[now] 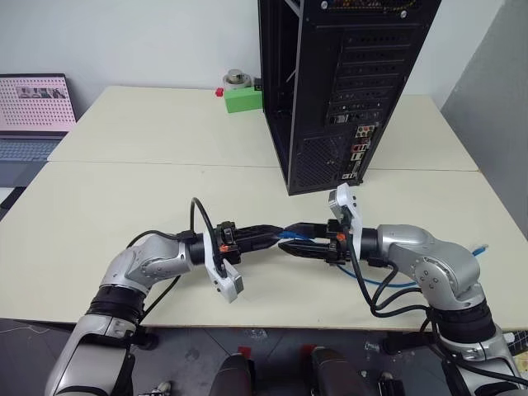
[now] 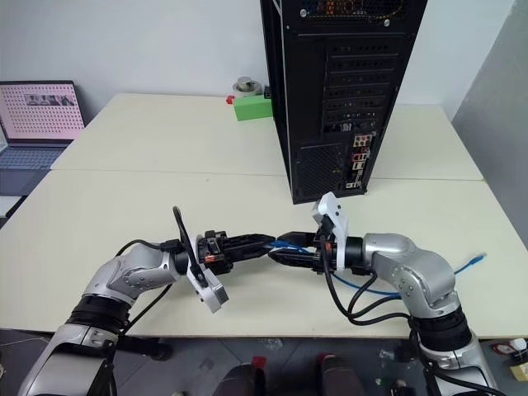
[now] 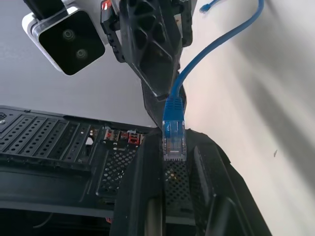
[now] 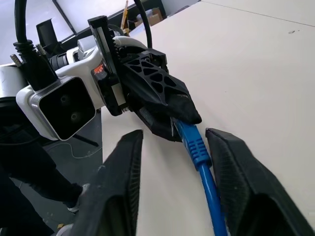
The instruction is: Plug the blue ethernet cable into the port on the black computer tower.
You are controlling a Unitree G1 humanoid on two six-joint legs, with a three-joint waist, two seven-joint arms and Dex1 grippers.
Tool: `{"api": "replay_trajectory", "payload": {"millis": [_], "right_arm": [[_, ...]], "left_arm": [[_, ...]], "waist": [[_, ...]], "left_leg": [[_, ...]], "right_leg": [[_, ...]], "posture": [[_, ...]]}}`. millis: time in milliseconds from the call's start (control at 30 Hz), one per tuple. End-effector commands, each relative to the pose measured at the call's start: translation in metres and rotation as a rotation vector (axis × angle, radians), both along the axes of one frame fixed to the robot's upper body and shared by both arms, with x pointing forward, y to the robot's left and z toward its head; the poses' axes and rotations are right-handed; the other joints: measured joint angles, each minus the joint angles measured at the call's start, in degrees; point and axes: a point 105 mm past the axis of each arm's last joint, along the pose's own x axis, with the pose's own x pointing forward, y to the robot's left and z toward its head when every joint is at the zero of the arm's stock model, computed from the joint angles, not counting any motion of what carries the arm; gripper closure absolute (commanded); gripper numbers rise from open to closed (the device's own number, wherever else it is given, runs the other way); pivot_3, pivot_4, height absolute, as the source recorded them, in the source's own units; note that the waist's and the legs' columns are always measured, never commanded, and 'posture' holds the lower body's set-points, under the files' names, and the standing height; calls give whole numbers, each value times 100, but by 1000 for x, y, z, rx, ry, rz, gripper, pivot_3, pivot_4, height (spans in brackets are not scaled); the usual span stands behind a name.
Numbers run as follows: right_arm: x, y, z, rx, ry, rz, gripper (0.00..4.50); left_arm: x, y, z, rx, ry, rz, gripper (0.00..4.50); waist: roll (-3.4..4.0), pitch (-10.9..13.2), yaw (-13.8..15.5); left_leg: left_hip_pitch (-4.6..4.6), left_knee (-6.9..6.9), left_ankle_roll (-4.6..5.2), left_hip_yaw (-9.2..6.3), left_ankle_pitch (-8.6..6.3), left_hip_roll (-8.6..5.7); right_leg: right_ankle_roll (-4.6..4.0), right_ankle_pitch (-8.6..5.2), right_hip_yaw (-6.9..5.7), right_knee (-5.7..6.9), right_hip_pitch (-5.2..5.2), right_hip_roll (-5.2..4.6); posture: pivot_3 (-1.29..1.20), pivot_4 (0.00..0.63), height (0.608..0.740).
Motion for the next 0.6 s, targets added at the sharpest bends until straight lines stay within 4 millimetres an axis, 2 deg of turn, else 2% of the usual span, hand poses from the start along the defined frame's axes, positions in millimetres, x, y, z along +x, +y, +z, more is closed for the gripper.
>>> {"api": "replay_trajectory", "payload": {"millis": [33, 200, 500, 567, 600], "right_arm": [[-1, 2, 10, 24, -36, 22, 3412], [0, 1, 11, 24, -38, 16, 4441], [5, 3, 13, 20, -52, 2, 4496], [6, 3, 14, 17, -54, 2, 4496], [6, 2, 13, 14, -55, 3, 4496]], "left_arm": [[-1, 2, 11, -22, -51, 2, 4185], [-2, 2, 13, -32, -59, 0, 4187], [-2, 1, 10, -22, -40, -10, 4191], [-2, 1, 7, -20, -16, -8, 3491], [-2, 2, 5, -14, -1, -5, 3369]], "waist": [[0, 0, 0], [0, 0, 1], [0, 0, 0], [0, 0, -1], [0, 0, -1]], "left_leg": [[0, 0, 0, -1, 0, 0], [-1, 0, 0, -3, 0, 1], [-1, 0, 0, -3, 0, 0], [-1, 0, 0, -3, 0, 0], [-1, 0, 0, -4, 0, 1]], "right_leg": [[0, 0, -1, 0, 0, 0], [0, 0, -3, 1, 0, -3], [0, 0, -4, 1, 0, -4], [0, 0, -4, 1, 0, -4], [0, 0, -5, 1, 0, -4]], "posture": [[0, 150, 740], [0, 150, 740], [0, 150, 740], [0, 150, 740], [0, 150, 740]]}}
